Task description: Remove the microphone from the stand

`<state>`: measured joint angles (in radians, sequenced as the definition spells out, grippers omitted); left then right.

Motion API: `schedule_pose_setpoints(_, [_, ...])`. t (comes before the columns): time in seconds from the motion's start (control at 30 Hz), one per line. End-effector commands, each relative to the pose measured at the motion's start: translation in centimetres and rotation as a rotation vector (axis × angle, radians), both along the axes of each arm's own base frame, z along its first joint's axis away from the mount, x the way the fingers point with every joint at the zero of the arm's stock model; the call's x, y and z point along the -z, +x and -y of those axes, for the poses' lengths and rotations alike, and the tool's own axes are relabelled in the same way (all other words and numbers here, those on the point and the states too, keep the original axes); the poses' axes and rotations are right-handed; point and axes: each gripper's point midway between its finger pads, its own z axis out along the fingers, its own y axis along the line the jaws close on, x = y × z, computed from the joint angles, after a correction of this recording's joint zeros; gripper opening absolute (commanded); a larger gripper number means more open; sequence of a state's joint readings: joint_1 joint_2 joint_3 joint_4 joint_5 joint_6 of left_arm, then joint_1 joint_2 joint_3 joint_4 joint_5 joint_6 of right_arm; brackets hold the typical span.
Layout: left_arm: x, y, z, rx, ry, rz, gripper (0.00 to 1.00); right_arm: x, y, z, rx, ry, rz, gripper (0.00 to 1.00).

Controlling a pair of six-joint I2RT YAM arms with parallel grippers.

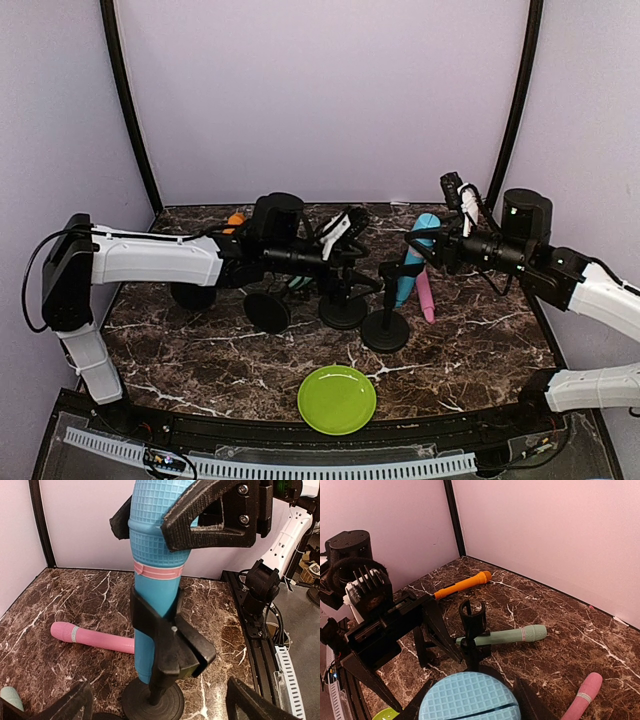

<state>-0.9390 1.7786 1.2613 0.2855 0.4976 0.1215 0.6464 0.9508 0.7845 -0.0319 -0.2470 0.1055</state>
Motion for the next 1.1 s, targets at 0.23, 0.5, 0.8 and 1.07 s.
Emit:
schedule_pose_setpoints(0.23, [-2.0,-0.5,1.7,-0.009,-0.03,0.079,0.95,-1.3,0.7,0.5,0.051,0.07,0.046,0.27])
schedule_pose_setpoints(0.5, [-1.3,1.0,2.7,-0.154,0.033,0.157,0.95,-1.3,1.2,1.1,0.1,0.08,0.052,0.27])
schedule_pose_setpoints(0.8, [-1.3,1.3,3.2,-0.187,0.038,0.167,0.8,-1.3,1.3,1.3,0.112,0.081,0.053,0.27])
schedule_pose_setpoints(1.07, [-1.5,0.4,3.5,-0.164,0.035,0.188,0.56,-1.2,1.3,1.3,0.116,0.081,0.051,0.27])
